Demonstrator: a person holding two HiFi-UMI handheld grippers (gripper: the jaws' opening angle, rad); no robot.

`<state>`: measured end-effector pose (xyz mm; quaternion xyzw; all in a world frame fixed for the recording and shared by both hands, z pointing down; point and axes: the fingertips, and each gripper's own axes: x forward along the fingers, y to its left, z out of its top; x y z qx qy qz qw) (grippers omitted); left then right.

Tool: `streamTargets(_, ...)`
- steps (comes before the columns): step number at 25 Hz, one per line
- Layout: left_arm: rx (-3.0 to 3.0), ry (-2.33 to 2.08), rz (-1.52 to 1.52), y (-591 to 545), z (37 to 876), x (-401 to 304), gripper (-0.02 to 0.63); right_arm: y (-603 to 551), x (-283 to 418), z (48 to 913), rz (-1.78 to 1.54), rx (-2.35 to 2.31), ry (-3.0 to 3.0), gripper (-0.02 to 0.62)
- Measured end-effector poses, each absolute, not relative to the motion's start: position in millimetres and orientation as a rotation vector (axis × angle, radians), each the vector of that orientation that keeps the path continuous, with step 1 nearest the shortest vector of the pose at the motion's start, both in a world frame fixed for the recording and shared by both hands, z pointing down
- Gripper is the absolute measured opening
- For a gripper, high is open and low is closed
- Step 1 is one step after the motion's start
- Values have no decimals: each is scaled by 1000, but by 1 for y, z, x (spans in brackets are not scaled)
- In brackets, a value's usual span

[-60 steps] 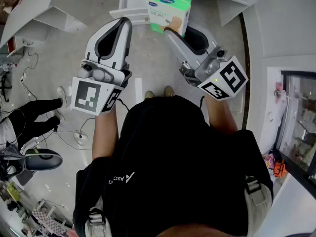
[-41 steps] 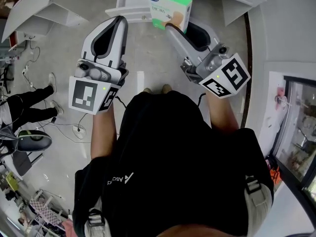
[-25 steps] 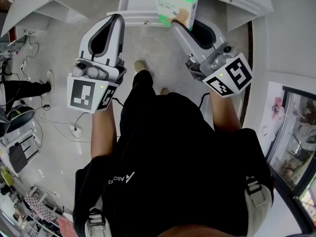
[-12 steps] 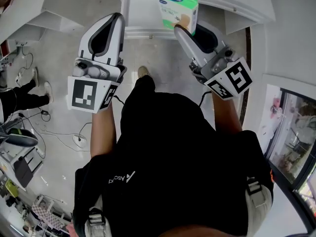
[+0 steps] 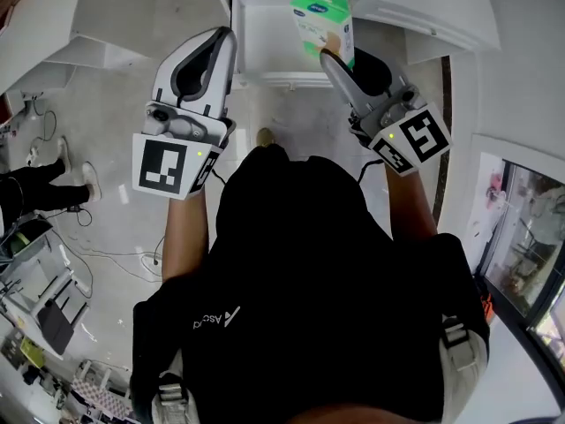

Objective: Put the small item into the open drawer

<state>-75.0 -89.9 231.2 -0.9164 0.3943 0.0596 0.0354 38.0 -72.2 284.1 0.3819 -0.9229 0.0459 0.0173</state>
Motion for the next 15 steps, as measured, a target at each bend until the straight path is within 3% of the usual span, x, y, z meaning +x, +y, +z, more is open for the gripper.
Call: streamTargets(15,-2880,1242,204,-184,283,-116,-2,-189,-14,404,244,982,-2516,86)
